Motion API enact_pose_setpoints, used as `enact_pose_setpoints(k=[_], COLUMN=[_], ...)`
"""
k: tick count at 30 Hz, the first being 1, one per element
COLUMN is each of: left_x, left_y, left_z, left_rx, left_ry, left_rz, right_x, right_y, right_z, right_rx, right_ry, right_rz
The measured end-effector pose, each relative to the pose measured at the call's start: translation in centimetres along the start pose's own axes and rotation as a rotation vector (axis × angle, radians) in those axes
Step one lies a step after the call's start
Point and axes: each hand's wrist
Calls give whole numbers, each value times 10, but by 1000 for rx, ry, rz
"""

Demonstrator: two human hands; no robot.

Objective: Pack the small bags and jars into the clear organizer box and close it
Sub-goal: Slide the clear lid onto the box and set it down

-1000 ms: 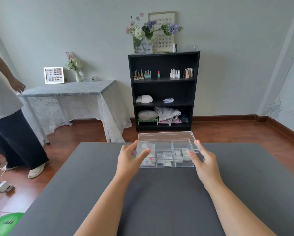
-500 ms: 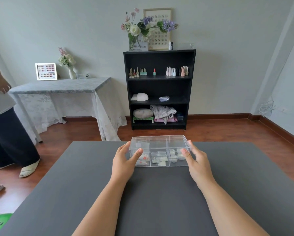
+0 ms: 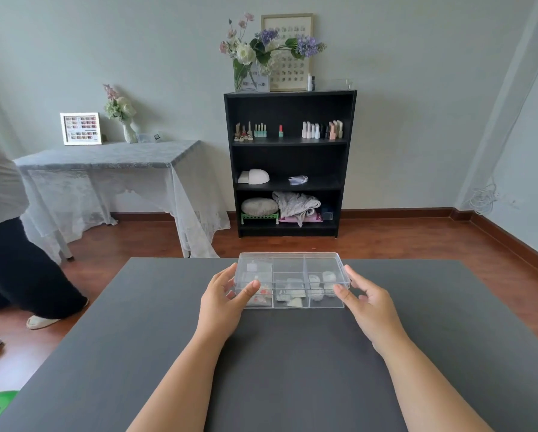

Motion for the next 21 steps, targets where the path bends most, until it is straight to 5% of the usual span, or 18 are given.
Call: enact_pose_setpoints(k=[16,21], left_x=[-6,-17], left_y=[-3,-9], left_z=[2,3], left_rx=[48,301], left_ry=[66,14], left_rz=[-32,-250], right_x=[-7,-13], right_y=[-3,4], right_z=[3,-3], right_rx=[-116,-360], right_ry=[-57,-214], right_rz=[10,372])
Point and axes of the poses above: each hand's wrist, its own x-axis towards the middle knuckle, its own z-axis out of the back of the hand, y = z × x, and after that the axes turned 8 degrees about -z, right-handed
